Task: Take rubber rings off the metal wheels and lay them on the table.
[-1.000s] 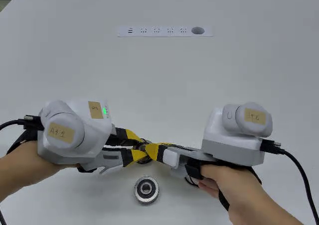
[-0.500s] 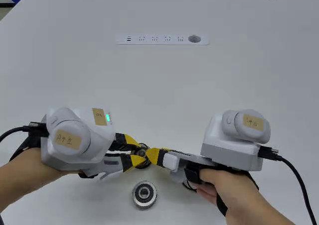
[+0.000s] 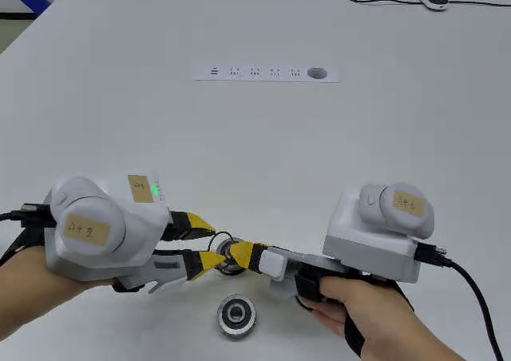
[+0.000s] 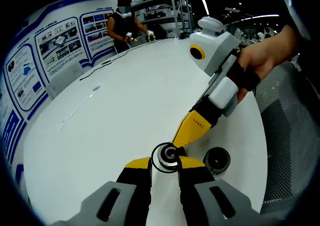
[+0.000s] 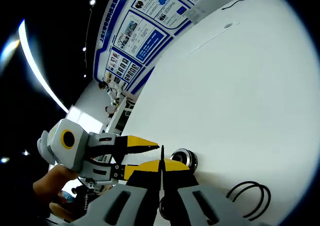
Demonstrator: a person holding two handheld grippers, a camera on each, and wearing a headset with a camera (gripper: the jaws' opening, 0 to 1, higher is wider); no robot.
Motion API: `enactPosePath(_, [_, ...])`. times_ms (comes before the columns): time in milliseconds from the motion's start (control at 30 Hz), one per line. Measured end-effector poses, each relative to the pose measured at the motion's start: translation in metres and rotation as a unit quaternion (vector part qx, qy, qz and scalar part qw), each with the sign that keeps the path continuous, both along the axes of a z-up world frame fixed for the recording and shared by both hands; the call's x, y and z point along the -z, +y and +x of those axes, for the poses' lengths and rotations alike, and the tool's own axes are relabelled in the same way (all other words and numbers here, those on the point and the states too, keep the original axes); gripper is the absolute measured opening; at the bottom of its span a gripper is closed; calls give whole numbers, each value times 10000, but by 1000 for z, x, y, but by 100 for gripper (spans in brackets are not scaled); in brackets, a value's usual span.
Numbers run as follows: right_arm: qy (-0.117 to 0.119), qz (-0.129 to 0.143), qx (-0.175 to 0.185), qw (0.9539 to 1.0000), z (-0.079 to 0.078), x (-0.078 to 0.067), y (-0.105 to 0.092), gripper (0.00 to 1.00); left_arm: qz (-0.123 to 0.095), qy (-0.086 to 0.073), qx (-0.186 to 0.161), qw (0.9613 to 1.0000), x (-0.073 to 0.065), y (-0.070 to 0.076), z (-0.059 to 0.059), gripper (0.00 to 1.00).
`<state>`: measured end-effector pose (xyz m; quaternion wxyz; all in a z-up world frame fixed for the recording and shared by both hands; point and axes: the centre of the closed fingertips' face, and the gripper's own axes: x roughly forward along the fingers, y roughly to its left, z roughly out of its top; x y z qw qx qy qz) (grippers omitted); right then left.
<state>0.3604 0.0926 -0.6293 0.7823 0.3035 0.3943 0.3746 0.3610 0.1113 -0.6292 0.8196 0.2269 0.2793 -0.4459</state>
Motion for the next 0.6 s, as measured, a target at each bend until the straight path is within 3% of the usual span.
enactPosePath(167, [2, 45, 206, 9998, 5, -6, -13, 2, -93, -82, -147, 9998, -7, 3, 0, 25])
enactPosePath(300, [-8, 26, 452, 9990, 12, -8, -32, 2, -320, -140, -211, 9992, -15, 0, -1, 28])
enactPosePath(600, [169, 19, 980, 9950, 15, -4, -74, 2, -411, -228, -273, 9985, -20, 1, -2, 37])
